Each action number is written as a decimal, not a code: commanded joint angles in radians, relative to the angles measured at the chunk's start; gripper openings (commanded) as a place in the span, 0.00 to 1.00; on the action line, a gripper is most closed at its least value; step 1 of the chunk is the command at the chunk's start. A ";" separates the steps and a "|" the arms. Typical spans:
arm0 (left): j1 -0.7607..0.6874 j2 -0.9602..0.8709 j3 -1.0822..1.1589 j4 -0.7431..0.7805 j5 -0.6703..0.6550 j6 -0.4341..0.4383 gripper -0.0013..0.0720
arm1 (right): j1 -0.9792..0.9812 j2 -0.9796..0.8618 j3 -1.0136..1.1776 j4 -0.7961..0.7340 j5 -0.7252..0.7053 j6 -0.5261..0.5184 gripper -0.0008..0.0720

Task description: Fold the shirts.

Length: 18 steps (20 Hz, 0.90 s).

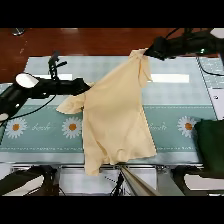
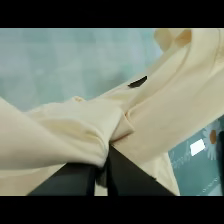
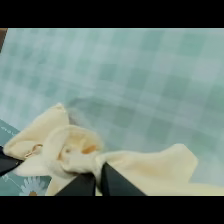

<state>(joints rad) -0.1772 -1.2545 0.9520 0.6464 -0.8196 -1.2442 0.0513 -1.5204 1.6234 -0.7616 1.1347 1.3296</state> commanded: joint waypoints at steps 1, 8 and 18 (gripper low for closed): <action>-0.002 -0.150 0.052 -0.002 0.014 0.006 0.93 | -0.033 -0.129 -0.002 0.109 -0.038 -0.016 0.65; 0.248 -0.157 0.217 0.150 -0.213 -0.038 0.98 | -0.313 -0.053 -0.121 -0.161 0.469 -0.056 0.86; 0.208 -0.290 0.215 0.270 -0.055 0.043 0.98 | -0.313 0.377 -0.962 -0.175 0.270 -0.118 0.86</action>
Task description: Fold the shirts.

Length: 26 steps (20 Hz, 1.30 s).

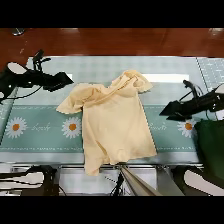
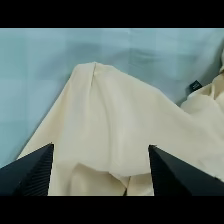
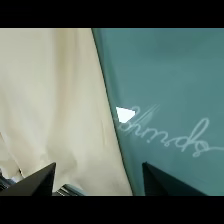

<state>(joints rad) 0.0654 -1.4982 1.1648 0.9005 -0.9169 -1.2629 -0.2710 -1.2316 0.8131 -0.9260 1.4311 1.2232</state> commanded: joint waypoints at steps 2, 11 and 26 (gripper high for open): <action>-0.058 -0.085 0.002 0.016 -0.008 0.104 0.98 | 0.009 0.118 -0.178 -0.027 -0.026 -0.011 0.86; -0.085 -0.174 0.048 -0.145 -0.185 0.256 0.05 | 0.009 0.122 -0.180 -0.132 -0.022 0.077 0.86; -0.085 -0.174 0.064 -0.146 -0.196 0.252 0.05 | 0.255 -0.005 -0.296 -0.062 -0.089 0.087 0.86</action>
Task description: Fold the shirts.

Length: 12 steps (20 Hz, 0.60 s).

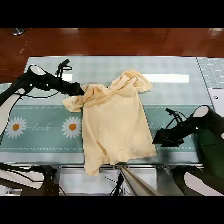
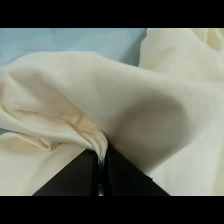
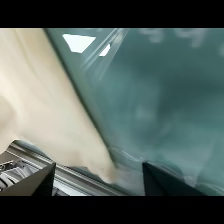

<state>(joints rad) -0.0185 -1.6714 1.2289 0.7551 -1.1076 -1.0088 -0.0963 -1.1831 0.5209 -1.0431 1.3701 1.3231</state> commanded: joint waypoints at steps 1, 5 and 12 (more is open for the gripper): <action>-0.001 -0.001 0.000 0.000 -0.005 -0.002 0.05 | 0.105 -0.073 -0.004 0.095 -0.048 -0.029 0.86; 0.000 -0.001 0.000 0.000 -0.010 -0.003 0.05 | 0.143 -0.100 -0.002 0.182 -0.079 -0.076 0.54; 0.088 0.081 -0.001 0.000 -0.118 -0.060 0.05 | 0.073 -0.100 0.259 -0.030 -0.020 -0.093 0.04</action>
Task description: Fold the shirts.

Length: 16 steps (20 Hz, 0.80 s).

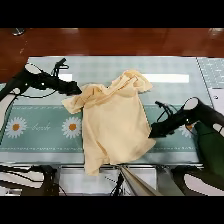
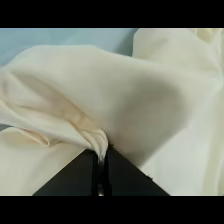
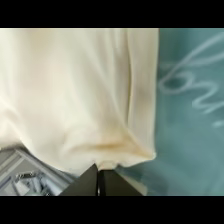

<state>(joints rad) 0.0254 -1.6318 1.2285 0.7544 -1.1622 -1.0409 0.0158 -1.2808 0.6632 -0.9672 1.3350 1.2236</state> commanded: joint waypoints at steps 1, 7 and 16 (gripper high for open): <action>0.062 0.074 -0.013 0.000 -0.087 -0.043 0.05 | -0.090 -0.004 0.184 -0.139 0.016 0.006 0.04; 0.086 0.405 -0.325 0.001 -0.018 -0.061 0.05 | -0.370 -0.184 0.669 -0.040 0.011 0.030 0.04; -0.076 0.741 -0.768 -0.108 0.108 -0.161 0.05 | -0.230 -0.649 1.264 0.213 -0.067 0.103 0.04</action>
<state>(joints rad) 0.0055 -0.9501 0.5629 0.6800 -1.1393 -1.1858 -0.2630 -1.7977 1.7721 -0.8093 1.2781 1.2793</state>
